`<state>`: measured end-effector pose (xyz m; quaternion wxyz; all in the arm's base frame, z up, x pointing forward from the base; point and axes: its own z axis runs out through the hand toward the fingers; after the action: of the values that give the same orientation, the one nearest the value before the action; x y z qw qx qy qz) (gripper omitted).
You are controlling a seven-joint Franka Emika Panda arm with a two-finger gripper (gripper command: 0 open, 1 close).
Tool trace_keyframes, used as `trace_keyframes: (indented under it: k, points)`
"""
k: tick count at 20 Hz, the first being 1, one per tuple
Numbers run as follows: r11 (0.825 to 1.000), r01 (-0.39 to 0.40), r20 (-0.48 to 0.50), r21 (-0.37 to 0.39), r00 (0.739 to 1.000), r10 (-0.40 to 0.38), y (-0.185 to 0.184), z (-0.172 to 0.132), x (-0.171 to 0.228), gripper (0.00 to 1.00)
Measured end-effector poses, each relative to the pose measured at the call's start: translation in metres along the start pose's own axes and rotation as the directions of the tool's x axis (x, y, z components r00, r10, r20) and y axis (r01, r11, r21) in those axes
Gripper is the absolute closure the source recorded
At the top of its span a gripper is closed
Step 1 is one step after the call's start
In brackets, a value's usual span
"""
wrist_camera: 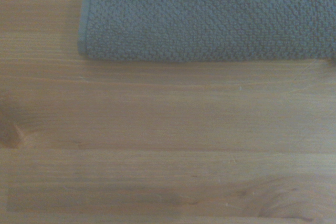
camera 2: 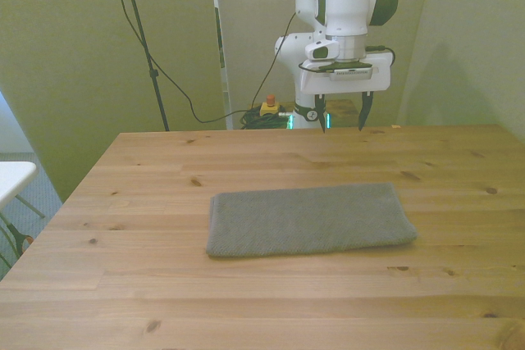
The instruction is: Fold the towel
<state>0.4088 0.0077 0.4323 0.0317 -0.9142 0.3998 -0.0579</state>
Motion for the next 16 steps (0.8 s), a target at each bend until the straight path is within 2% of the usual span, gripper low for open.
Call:
trace_keyframes:
  k: [3, 8, 12, 16]
  points:
    - [1.0, -0.001, 0.008, 0.008, 1.0, 0.001, 0.002, 0.001, 0.003, 0.0]
    - [0.999, 0.005, -0.014, 0.034, 1.0, -0.004, -0.016, -0.003, 0.017, 0.0]
    - [1.0, 0.008, -0.02, 0.03, 1.0, -0.007, -0.044, 0.004, 0.038, 0.0]
    - [1.0, -0.008, -0.053, -0.009, 0.999, 0.007, -0.086, 0.024, 0.056, 0.0]
